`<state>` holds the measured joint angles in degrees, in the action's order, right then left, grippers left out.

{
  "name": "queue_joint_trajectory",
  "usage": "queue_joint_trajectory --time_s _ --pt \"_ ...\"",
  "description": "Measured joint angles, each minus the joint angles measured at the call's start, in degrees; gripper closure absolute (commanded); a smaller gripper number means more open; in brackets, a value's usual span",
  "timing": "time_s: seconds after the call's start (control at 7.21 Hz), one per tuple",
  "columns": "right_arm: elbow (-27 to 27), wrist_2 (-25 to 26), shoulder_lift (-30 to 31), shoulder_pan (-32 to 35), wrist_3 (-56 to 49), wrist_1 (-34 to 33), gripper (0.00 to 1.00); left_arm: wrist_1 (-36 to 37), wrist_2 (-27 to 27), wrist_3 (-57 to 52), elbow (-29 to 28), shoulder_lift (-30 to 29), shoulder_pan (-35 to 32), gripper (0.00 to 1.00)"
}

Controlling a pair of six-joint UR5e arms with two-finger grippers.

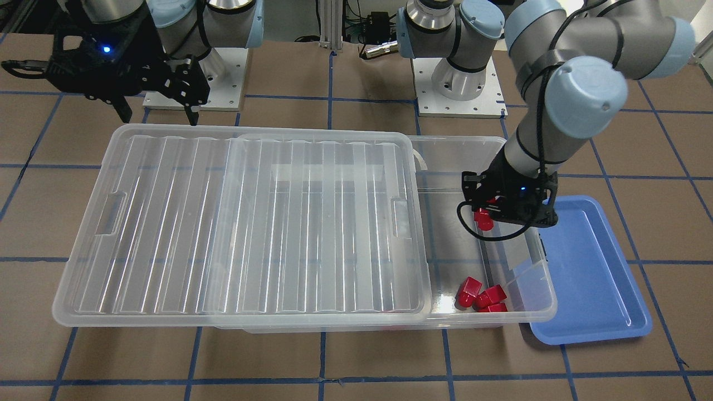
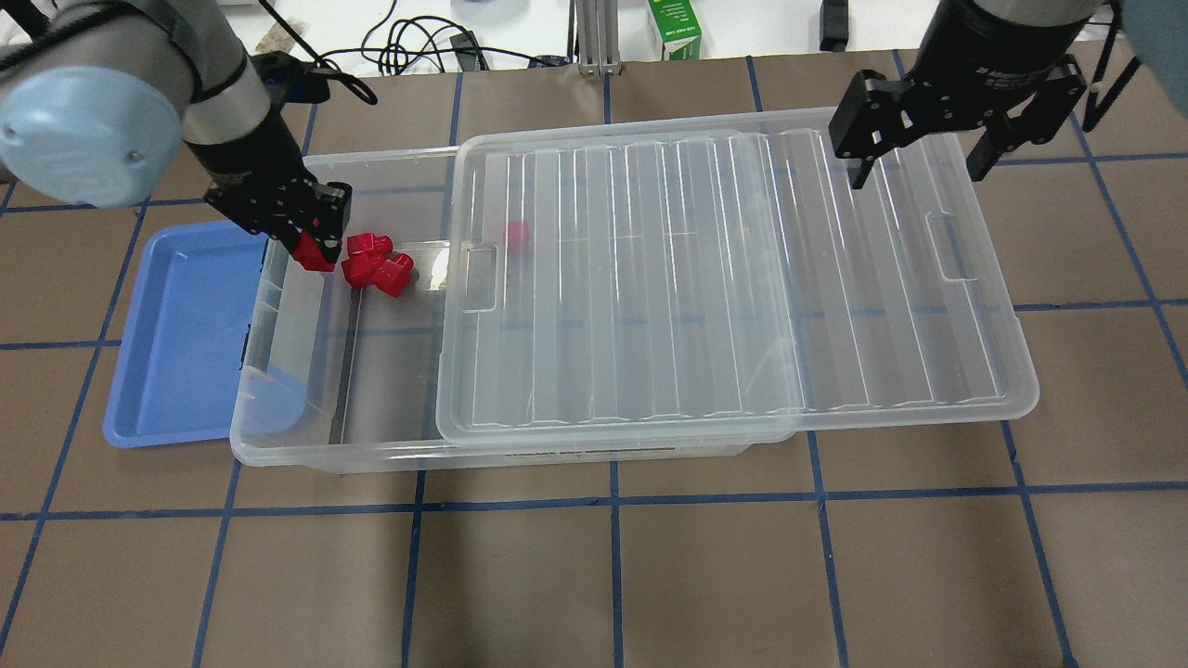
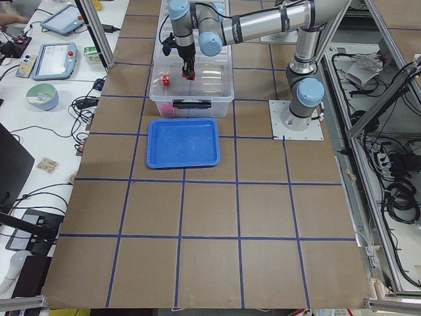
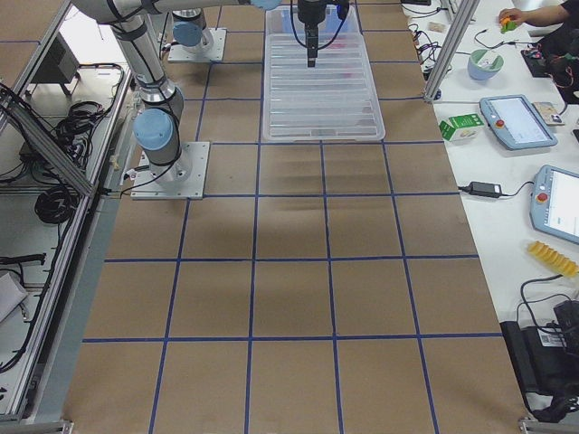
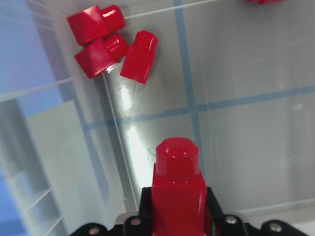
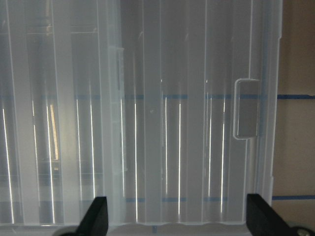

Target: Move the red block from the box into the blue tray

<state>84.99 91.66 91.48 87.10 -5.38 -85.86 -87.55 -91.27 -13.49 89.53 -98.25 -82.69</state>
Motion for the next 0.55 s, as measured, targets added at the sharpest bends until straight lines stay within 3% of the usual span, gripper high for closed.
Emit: queue_joint_trajectory --time_s 0.28,0.55 --pt "0.5 2.5 0.2 -9.1 -11.0 0.1 0.00 -1.4 0.0 -7.4 -1.8 0.0 9.6 0.90" --pt "3.9 3.1 0.2 -18.1 -19.2 -1.5 0.00 3.0 0.2 -16.2 0.3 -3.1 16.8 0.90"
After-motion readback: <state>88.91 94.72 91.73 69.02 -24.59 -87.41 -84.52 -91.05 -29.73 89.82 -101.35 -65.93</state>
